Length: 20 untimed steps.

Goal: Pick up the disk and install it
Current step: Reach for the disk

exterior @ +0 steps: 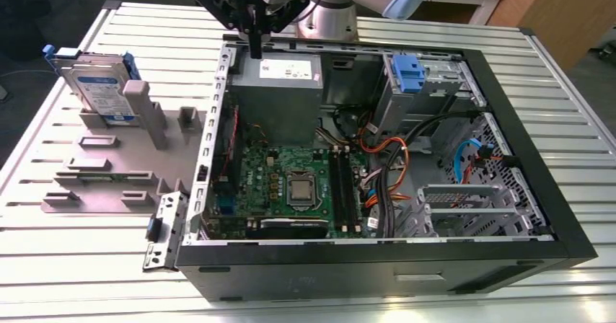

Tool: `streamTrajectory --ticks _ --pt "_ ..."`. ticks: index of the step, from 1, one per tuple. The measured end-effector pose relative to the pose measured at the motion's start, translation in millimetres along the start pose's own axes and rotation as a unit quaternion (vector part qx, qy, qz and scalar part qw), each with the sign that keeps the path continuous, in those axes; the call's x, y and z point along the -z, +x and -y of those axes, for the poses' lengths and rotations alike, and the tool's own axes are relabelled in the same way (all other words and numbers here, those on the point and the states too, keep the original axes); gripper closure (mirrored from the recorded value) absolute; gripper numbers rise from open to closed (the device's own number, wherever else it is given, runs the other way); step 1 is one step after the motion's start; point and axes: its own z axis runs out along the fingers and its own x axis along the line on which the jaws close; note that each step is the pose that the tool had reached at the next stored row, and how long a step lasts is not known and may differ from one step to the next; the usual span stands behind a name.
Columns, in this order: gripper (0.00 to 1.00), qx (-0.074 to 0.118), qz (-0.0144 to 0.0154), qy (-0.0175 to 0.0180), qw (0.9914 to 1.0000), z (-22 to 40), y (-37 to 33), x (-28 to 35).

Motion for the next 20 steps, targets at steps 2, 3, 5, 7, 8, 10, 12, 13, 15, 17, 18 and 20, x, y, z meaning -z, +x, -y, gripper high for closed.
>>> streamTrajectory --ticks 2,3,5,7,8,10,12,13,15,17,18,20 --pt "0.89 0.000 0.0000 0.0000 1.00000 0.0 0.1 0.0" --pt "0.89 0.000 0.0000 0.0000 1.00000 0.0 0.2 0.0" --pt "0.89 0.000 0.0000 0.0000 1.00000 0.0 0.3 0.0" --pt "0.89 0.000 0.0000 0.0000 1.00000 0.1 0.9 -0.2" --pt "0.89 0.000 0.0000 0.0000 1.00000 0.1 1.4 -0.2" --pt "0.89 0.000 0.0000 0.0000 1.00000 0.2 2.6 -0.2" --pt "0.89 0.000 0.0000 0.0000 1.00000 0.4 4.5 -0.3" --pt "0.89 0.000 0.0000 0.0000 1.00000 0.4 5.6 -0.3" --pt "0.89 0.000 0.0000 0.0000 1.00000 0.6 8.2 -0.3" --pt "0.89 0.000 0.0000 0.0000 1.00000 0.7 10.6 -0.4" --pt "0.89 0.000 0.0000 0.0000 1.00000 0.8 11.8 -0.4" --pt "0.89 0.000 0.0000 0.0000 1.00000 0.9 13.7 -0.5"
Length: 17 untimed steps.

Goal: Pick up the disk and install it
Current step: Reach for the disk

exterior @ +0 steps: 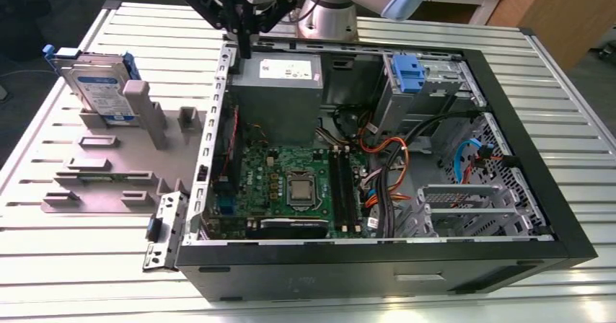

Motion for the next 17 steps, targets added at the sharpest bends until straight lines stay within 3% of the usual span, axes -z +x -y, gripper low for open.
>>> streamTrajectory --ticks 17 --pt "0.89 0.000 -0.0021 0.0002 1.00000 0.4 2.4 -3.7"
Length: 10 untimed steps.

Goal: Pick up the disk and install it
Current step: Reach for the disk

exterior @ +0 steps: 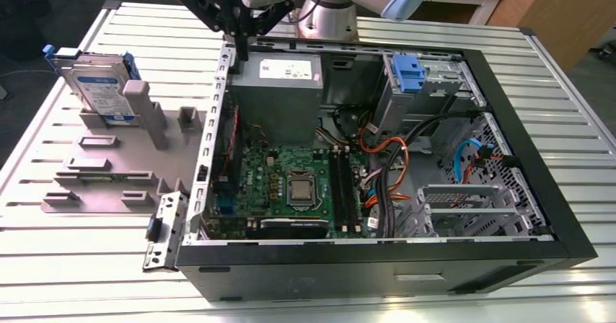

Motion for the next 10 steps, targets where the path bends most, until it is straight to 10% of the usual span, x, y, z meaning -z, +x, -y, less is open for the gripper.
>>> streamTrajectory --ticks 10 --pt "0.89 0.000 -0.0004 0.0000 1.00000 0.2 1.9 -1.5"
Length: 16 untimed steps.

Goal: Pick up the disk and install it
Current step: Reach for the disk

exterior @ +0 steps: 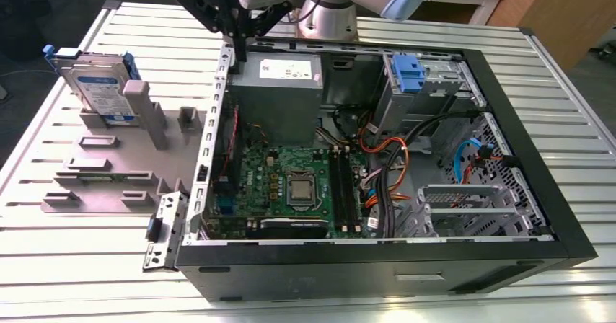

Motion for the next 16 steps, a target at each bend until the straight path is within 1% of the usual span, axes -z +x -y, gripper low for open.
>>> streamTrajectory --ticks 16 --pt "0.89 0.000 -0.0010 0.0001 1.00000 0.3 2.4 -3.2"
